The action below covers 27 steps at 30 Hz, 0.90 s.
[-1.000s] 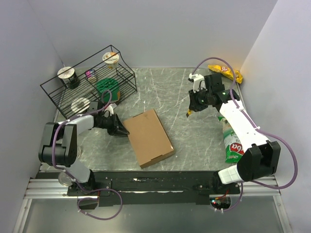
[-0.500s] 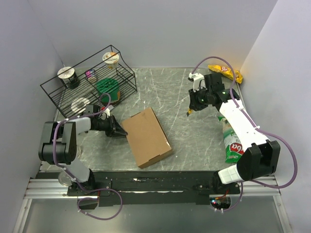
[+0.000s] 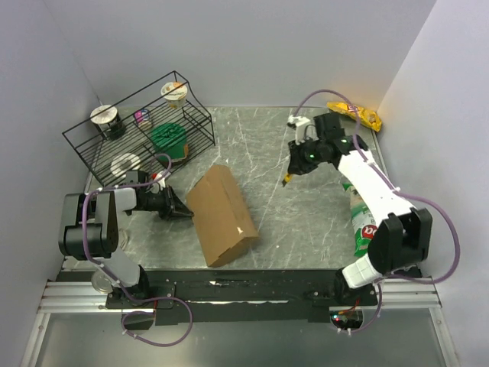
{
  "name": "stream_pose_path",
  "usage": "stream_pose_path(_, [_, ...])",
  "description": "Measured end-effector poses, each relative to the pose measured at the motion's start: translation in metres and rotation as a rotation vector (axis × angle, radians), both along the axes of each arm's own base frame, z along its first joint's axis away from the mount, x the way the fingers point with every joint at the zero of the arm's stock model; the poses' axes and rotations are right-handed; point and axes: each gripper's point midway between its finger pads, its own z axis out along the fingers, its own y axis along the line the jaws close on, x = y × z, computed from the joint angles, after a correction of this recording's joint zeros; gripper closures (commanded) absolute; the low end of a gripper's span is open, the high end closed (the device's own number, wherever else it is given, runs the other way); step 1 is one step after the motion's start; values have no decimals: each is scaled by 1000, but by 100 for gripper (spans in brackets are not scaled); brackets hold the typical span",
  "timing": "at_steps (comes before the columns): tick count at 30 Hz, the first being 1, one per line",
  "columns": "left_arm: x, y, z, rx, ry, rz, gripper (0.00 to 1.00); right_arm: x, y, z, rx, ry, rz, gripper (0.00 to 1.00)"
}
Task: Unpack the express box
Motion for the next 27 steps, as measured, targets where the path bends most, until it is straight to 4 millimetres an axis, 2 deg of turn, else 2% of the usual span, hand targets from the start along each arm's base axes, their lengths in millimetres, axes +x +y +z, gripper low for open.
stream_pose_path(3, [3,9,-12,65,-7,17,83,-4,27,-13,11,45,76,100])
stream_pose_path(8, [6,24,-32,160,15,49,78,-32,89,-32,11,101,261,100])
stream_pose_path(14, [7,23,-31,153,23,57,71,-40,152,-29,26,84,415,100])
stream_pose_path(18, [10,23,-30,144,40,70,66,-30,169,-19,47,49,435,100])
stream_pose_path(21, [14,20,-28,130,64,77,61,-26,172,-14,55,36,433,100])
stream_pose_path(27, [15,15,-25,129,100,85,58,-26,173,-17,52,43,434,100])
